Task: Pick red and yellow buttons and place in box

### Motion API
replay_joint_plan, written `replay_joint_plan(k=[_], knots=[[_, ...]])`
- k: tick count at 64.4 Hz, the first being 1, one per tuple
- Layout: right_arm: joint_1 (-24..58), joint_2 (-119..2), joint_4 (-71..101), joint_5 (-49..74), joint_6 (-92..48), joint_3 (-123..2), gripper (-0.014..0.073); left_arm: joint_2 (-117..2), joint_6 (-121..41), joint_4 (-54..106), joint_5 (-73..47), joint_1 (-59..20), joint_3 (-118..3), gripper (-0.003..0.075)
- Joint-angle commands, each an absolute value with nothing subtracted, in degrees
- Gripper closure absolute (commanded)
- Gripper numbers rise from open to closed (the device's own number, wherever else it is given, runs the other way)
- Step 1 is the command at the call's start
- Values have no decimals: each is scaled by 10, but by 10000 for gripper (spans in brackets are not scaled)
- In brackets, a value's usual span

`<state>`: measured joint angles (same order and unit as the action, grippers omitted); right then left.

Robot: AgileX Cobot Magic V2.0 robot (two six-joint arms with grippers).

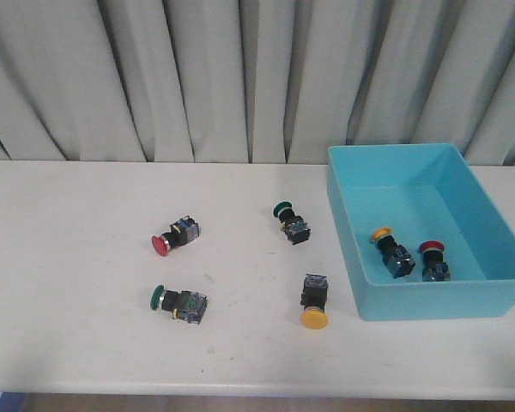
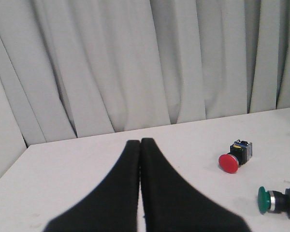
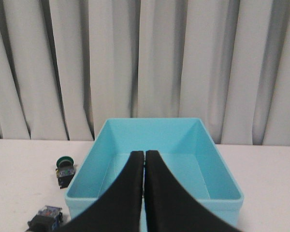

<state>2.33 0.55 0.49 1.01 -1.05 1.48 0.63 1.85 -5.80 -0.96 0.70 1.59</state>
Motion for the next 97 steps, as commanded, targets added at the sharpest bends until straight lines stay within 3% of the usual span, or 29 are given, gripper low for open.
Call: replay_joint_plan(k=[1,97], knots=[[19,12,0,-8,-10,21,596,14,20,-57,33,6,43,728],[19,11,-14,16,-10,20,596,14,20,-57,33,6,43,728]])
